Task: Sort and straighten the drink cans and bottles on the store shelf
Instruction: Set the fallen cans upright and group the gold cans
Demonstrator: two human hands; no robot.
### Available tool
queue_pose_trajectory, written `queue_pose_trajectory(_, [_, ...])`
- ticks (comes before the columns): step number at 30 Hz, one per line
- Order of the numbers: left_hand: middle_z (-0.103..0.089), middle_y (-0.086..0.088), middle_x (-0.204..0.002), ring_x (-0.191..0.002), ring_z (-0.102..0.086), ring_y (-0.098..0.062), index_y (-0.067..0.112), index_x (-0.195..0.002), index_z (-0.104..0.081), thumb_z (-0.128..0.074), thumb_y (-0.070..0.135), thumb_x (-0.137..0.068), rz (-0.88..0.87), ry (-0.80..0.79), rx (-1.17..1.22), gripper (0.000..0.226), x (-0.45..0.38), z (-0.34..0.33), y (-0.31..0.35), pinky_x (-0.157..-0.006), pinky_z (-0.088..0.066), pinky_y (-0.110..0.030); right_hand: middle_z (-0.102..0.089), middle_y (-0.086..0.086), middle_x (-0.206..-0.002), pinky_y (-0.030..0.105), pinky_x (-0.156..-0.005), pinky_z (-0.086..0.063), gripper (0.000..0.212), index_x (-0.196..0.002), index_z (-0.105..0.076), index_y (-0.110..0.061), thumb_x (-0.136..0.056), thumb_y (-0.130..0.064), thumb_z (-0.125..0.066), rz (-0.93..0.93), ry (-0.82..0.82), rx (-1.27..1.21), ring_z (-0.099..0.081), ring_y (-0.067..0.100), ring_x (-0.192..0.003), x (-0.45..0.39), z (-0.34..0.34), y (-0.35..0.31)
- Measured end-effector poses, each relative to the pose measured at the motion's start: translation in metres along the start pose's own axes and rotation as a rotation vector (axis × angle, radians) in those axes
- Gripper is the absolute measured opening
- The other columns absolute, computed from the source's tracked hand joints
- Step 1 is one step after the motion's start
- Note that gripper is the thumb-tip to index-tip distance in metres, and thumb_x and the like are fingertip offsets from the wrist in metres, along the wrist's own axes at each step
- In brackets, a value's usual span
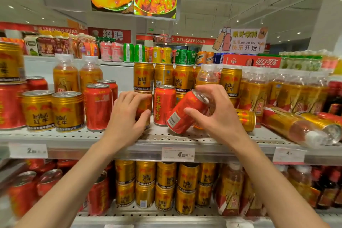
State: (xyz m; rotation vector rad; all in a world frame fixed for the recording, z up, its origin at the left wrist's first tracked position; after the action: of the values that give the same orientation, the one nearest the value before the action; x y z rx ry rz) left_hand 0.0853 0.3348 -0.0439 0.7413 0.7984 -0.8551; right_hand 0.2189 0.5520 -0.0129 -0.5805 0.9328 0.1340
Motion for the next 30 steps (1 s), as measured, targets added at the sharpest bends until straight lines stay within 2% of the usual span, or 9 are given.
queue_pose_trajectory(3, [-0.060, 0.002, -0.124, -0.119, -0.045, -0.017, 0.018, -0.129, -0.060, -0.058, 0.027, -0.090, -0.002, 0.004, 0.004, 0.041, 0.001, 0.000, 0.001, -0.104, -0.036, -0.037, -0.056, -0.006, -0.121, 0.020, -0.093, -0.052, 0.045, -0.125, -0.060, -0.021, -0.086, -0.038, -0.076, 0.044, -0.060, 0.056, -0.056, 0.004, -0.109, -0.013, -0.012, -0.007])
queue_pose_trajectory(8, [-0.059, 0.003, -0.125, -0.121, -0.043, -0.015, 0.018, -0.132, -0.059, -0.057, 0.029, -0.091, -0.001, -0.002, -0.005, 0.042, 0.003, 0.001, 0.001, -0.106, -0.035, -0.037, -0.060, -0.007, -0.131, 0.036, -0.104, -0.048, 0.042, -0.135, -0.058, -0.022, -0.096, -0.036, -0.063, 0.106, -0.132, 0.102, -0.053, 0.009, -0.121, -0.014, -0.031, -0.017])
queue_pose_trajectory(13, [-0.058, 0.003, -0.130, -0.125, -0.042, -0.014, 0.019, -0.134, -0.057, -0.055, 0.030, -0.093, -0.004, -0.013, 0.001, 0.043, 0.003, 0.002, 0.004, -0.109, -0.035, -0.039, -0.046, -0.008, -0.153, 0.032, -0.117, -0.035, 0.052, -0.152, -0.042, -0.027, -0.101, -0.033, -0.056, 0.036, -0.205, 0.051, -0.037, 0.005, -0.141, -0.007, -0.019, -0.015])
queue_pose_trajectory(16, [-0.057, 0.002, -0.132, -0.126, -0.044, -0.016, 0.019, -0.136, -0.056, -0.052, 0.030, -0.094, -0.029, -0.017, -0.039, 0.043, 0.002, 0.003, 0.007, -0.109, -0.037, -0.042, -0.052, -0.007, -0.147, 0.028, -0.112, -0.038, 0.050, -0.149, -0.045, -0.025, -0.101, -0.030, -0.057, 0.029, -0.121, 0.056, -0.043, 0.005, -0.136, -0.004, -0.002, -0.012])
queue_pose_trajectory(20, [-0.055, -0.004, -0.136, -0.128, -0.046, -0.021, 0.016, -0.138, -0.055, -0.051, 0.035, -0.097, -0.067, 0.033, -0.097, 0.045, -0.003, 0.002, 0.022, -0.110, -0.034, -0.040, -0.060, -0.003, -0.125, 0.037, -0.103, -0.047, 0.034, -0.128, -0.062, -0.016, -0.097, -0.030, -0.061, 0.002, 0.033, 0.303, -0.053, 0.012, -0.118, 0.003, 0.036, 0.020])
queue_pose_trajectory(22, [-0.052, -0.007, -0.140, -0.131, -0.046, -0.024, 0.013, -0.139, -0.054, -0.051, 0.037, -0.098, -0.117, 0.039, -0.073, 0.048, -0.011, -0.003, 0.039, -0.111, -0.035, -0.041, -0.057, 0.000, -0.126, 0.040, -0.105, -0.044, 0.042, -0.129, -0.061, -0.016, -0.094, -0.040, -0.063, -0.085, -0.012, 0.495, -0.050, 0.017, -0.121, 0.009, 0.049, 0.042])
queue_pose_trajectory(25, [-0.050, -0.006, -0.143, -0.134, -0.044, -0.024, 0.015, -0.141, -0.051, -0.050, 0.039, -0.098, -0.166, -0.005, -0.012, 0.050, -0.022, -0.017, 0.065, -0.113, -0.038, -0.042, -0.050, 0.001, -0.141, 0.044, -0.112, -0.035, 0.067, -0.146, -0.047, -0.019, -0.091, -0.055, -0.059, -0.216, -0.176, 0.692, -0.042, 0.022, -0.134, 0.022, 0.051, 0.069])
queue_pose_trajectory(27, [-0.051, -0.003, -0.140, -0.133, -0.043, -0.021, 0.017, -0.140, -0.051, -0.050, 0.039, -0.097, -0.142, -0.039, 0.025, 0.048, -0.022, -0.029, 0.075, -0.112, -0.040, -0.044, -0.046, 0.001, -0.146, 0.045, -0.114, -0.031, 0.072, -0.151, -0.040, -0.024, -0.090, -0.054, -0.061, -0.231, -0.210, 0.688, -0.038, 0.022, -0.137, 0.030, 0.050, 0.078])
queue_pose_trajectory(30, [-0.052, -0.002, -0.134, -0.129, -0.044, -0.020, 0.016, -0.135, -0.053, -0.053, 0.034, -0.095, -0.105, -0.009, 0.053, 0.044, -0.018, -0.042, 0.077, -0.108, -0.042, -0.045, -0.043, 0.000, -0.143, 0.045, -0.113, -0.035, 0.072, -0.151, -0.039, -0.029, -0.087, -0.044, -0.067, -0.234, -0.245, 0.590, -0.036, 0.022, -0.134, 0.030, 0.058, 0.082])
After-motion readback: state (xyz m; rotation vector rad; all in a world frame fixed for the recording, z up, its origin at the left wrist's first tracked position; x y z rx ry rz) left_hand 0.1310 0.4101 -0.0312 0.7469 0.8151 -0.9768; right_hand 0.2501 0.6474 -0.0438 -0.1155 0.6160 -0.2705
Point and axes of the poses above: each hand's wrist, its own x-axis away from the middle knuckle, its own z-axis out of the back of the hand, y = z × x, the point moved 2 cm from there along -x, towards the middle knuckle
